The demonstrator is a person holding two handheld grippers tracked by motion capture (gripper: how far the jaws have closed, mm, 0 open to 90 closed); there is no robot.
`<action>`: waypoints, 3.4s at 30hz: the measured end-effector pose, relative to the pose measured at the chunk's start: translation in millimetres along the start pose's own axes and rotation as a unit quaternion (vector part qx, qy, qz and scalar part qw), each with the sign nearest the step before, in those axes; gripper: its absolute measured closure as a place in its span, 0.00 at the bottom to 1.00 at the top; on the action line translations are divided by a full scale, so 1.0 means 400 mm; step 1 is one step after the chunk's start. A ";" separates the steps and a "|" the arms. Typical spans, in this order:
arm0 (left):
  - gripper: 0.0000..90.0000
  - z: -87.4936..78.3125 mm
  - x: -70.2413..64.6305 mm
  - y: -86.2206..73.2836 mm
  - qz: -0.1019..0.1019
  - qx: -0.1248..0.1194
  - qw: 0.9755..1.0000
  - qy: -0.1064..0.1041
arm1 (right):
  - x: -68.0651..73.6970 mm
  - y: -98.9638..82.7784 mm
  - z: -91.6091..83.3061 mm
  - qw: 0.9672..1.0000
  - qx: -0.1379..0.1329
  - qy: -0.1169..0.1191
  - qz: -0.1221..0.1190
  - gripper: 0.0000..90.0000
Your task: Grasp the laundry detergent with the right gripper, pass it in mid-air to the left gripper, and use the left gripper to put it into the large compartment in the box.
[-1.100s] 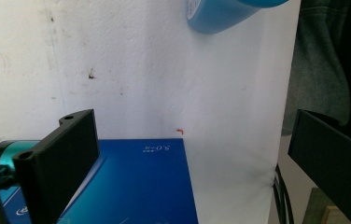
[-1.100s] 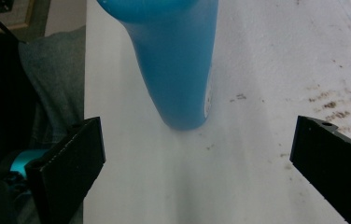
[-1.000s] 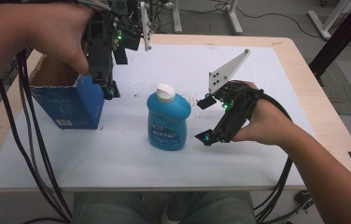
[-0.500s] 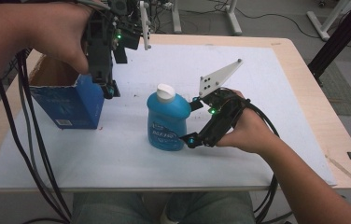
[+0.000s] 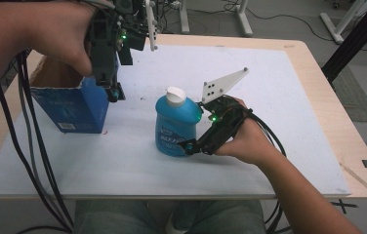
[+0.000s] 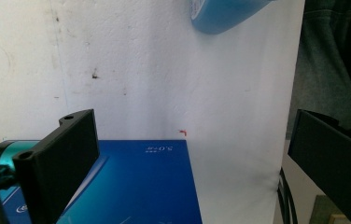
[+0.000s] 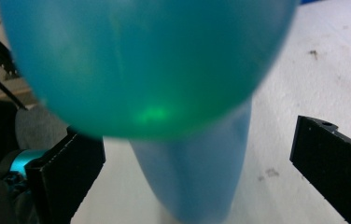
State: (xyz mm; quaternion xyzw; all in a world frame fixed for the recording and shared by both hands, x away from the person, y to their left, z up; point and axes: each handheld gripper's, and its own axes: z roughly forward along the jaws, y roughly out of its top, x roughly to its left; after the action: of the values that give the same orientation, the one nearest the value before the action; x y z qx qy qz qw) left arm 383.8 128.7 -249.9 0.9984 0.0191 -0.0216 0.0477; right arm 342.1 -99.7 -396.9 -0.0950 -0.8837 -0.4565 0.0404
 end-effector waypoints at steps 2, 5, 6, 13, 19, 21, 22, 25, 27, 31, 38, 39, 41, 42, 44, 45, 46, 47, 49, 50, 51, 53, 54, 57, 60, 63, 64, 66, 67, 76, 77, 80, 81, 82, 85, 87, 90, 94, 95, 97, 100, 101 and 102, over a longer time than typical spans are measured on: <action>0.02 0.001 0.000 -0.002 0.000 -0.001 1.000 0.000 | 0.004 0.001 0.009 1.000 -0.015 -0.006 -0.001 0.02; 0.02 0.000 -0.001 -0.003 0.000 -0.002 1.000 0.000 | 0.008 0.001 0.013 1.000 -0.026 -0.016 -0.004 0.03; 0.02 -0.001 -0.001 -0.004 0.001 -0.003 1.000 0.000 | 0.008 0.001 0.013 1.000 -0.026 -0.016 -0.004 0.03; 0.02 -0.001 -0.001 -0.009 0.001 -0.002 1.000 0.002 | 0.015 -0.006 0.025 0.999 -0.045 -0.027 -0.004 0.04; 0.02 -0.002 -0.002 -0.010 0.001 -0.002 1.000 0.002 | 0.017 -0.008 0.030 0.998 -0.049 -0.029 -0.006 0.08; 0.02 -0.001 -0.002 -0.010 0.001 -0.002 1.000 0.002 | 0.017 -0.010 0.030 0.998 -0.052 -0.028 -0.005 0.16; 0.02 -0.001 -0.002 -0.010 0.001 -0.002 1.000 0.002 | 0.015 -0.011 0.029 0.998 -0.057 -0.028 -0.004 0.16; 0.02 -0.001 -0.002 -0.010 0.001 -0.002 1.000 0.002 | 0.014 -0.012 0.032 0.998 -0.057 -0.027 -0.002 0.17; 0.02 -0.001 -0.002 -0.010 0.001 -0.001 1.000 0.002 | 0.015 -0.012 0.034 0.998 -0.054 -0.025 -0.003 0.17; 0.02 -0.001 -0.002 -0.011 0.000 -0.001 1.000 0.003 | 0.017 -0.013 0.040 0.998 -0.051 -0.021 -0.005 0.19; 0.02 0.001 -0.002 -0.010 -0.001 0.000 1.000 0.003 | 0.016 -0.014 0.045 0.998 -0.054 -0.018 -0.011 0.28; 0.02 0.000 -0.002 -0.009 0.000 0.000 1.000 0.003 | 0.017 -0.014 0.045 0.998 -0.054 -0.019 -0.011 0.28; 0.02 0.000 -0.002 -0.009 0.000 0.000 1.000 0.003 | 0.016 -0.014 0.045 0.998 -0.054 -0.019 -0.011 0.29; 0.02 0.000 -0.002 -0.009 -0.001 0.000 1.000 0.002 | 0.014 -0.014 0.045 0.998 -0.054 -0.022 -0.011 0.30; 0.02 0.000 -0.002 -0.010 -0.001 0.000 1.000 0.003 | 0.014 -0.014 0.044 0.998 -0.054 -0.021 -0.012 0.31; 0.02 0.000 -0.002 -0.010 0.000 0.001 1.000 0.003 | 0.014 -0.014 0.044 0.998 -0.056 -0.023 -0.012 0.32; 0.02 0.000 -0.002 -0.010 -0.002 0.002 1.000 0.003 | 0.014 -0.014 0.044 0.998 -0.056 -0.023 -0.012 0.32; 0.02 0.001 -0.001 -0.011 -0.002 0.002 1.000 0.003 | 0.015 -0.014 0.044 0.998 -0.057 -0.025 -0.012 0.32; 0.02 0.001 -0.001 -0.011 -0.002 0.003 1.000 0.003 | 0.016 -0.015 0.043 0.998 -0.060 -0.024 -0.008 0.34; 0.02 0.001 -0.001 -0.011 -0.002 0.004 1.000 0.003 | 0.015 -0.015 0.044 0.998 -0.061 -0.025 -0.014 0.35; 0.02 0.001 0.000 -0.011 -0.001 0.003 1.000 0.003 | 0.015 -0.015 0.045 0.998 -0.061 -0.024 -0.014 0.35; 0.02 0.001 0.000 -0.010 0.000 0.002 1.000 0.003 | 0.015 -0.015 0.048 0.998 -0.062 -0.023 -0.013 0.35; 0.02 0.001 -0.001 -0.010 -0.001 0.002 1.000 0.002 | 0.015 -0.015 0.048 0.998 -0.062 -0.023 -0.013 0.35; 0.02 0.002 -0.001 -0.010 -0.001 0.002 1.000 0.003 | 0.017 -0.015 0.049 0.998 -0.065 -0.021 -0.013 0.37; 0.02 0.004 0.001 -0.011 -0.002 0.004 1.000 0.003 | 0.017 -0.016 0.051 0.998 -0.064 -0.020 -0.014 0.38; 0.02 0.005 0.001 -0.011 -0.004 0.003 1.000 0.003 | 0.016 -0.017 0.050 0.997 -0.066 -0.019 -0.018 0.40; 0.02 0.005 0.001 -0.011 -0.004 0.003 1.000 0.002 | 0.016 -0.017 0.050 0.997 -0.068 -0.019 -0.019 0.41; 0.02 0.005 0.002 -0.010 -0.004 0.004 1.000 0.002 | 0.017 -0.017 0.050 0.997 -0.067 -0.019 -0.019 0.41; 0.02 0.006 0.003 -0.010 -0.003 0.004 1.000 0.002 | 0.018 -0.017 0.051 0.997 -0.068 -0.021 -0.023 0.44; 0.02 0.010 0.000 0.002 0.000 0.010 1.000 -0.001 | 0.027 -0.019 0.048 0.995 -0.077 -0.034 -0.047 0.50; 0.02 0.011 -0.002 0.002 -0.002 0.009 1.000 -0.001 | 0.028 -0.019 0.048 0.995 -0.078 -0.035 -0.051 0.50; 0.02 0.013 -0.004 0.006 -0.003 0.013 1.000 -0.004 | 0.026 -0.020 0.047 0.995 -0.080 -0.035 -0.051 0.51; 0.02 0.014 -0.006 0.008 -0.003 0.012 1.000 -0.004 | 0.026 -0.020 0.047 0.995 -0.081 -0.033 -0.050 0.51; 0.02 0.014 -0.009 0.009 -0.003 0.011 1.000 -0.005 | 0.025 -0.020 0.046 0.995 -0.082 -0.033 -0.048 0.51; 0.02 0.011 -0.016 0.015 -0.001 0.010 1.000 -0.006 | 0.024 -0.018 0.042 0.995 -0.082 -0.031 -0.045 0.51; 0.02 0.009 -0.021 0.020 0.003 0.009 1.000 -0.009 | 0.025 -0.015 0.036 0.995 -0.082 -0.032 -0.045 0.51; 0.02 0.008 -0.029 0.030 0.008 0.008 1.000 -0.011 | 0.026 -0.006 0.022 0.995 -0.082 -0.033 -0.050 0.51; 0.02 0.000 -0.037 0.045 0.012 0.004 1.000 -0.014 | 0.031 0.015 0.008 0.995 -0.075 -0.031 -0.062 0.51; 0.02 -0.003 -0.040 0.049 0.013 0.002 1.000 -0.014 | 0.033 0.021 0.005 0.995 -0.074 -0.029 -0.063 0.51; 0.02 -0.010 -0.044 0.057 0.017 0.000 1.000 -0.016 | 0.036 0.033 0.001 0.995 -0.069 -0.026 -0.070 0.51; 0.02 -0.021 -0.054 0.068 0.019 -0.001 1.000 -0.016 | 0.038 0.051 -0.004 0.995 -0.061 -0.019 -0.078 0.51; 0.02 -0.025 -0.056 0.072 0.022 -0.001 1.000 -0.016 | 0.038 0.057 -0.006 0.995 -0.059 -0.017 -0.083 0.51; 0.02 -0.029 -0.059 0.076 0.022 0.001 1.000 -0.018 | 0.039 0.063 -0.007 0.995 -0.057 -0.015 -0.087 0.51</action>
State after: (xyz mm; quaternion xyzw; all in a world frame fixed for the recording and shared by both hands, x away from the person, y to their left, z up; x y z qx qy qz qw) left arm 361.8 98.7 -234.4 0.9981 -0.0035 -0.0382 0.0478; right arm 332.0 -85.6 -372.5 -0.0271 -0.8619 -0.5060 -0.0183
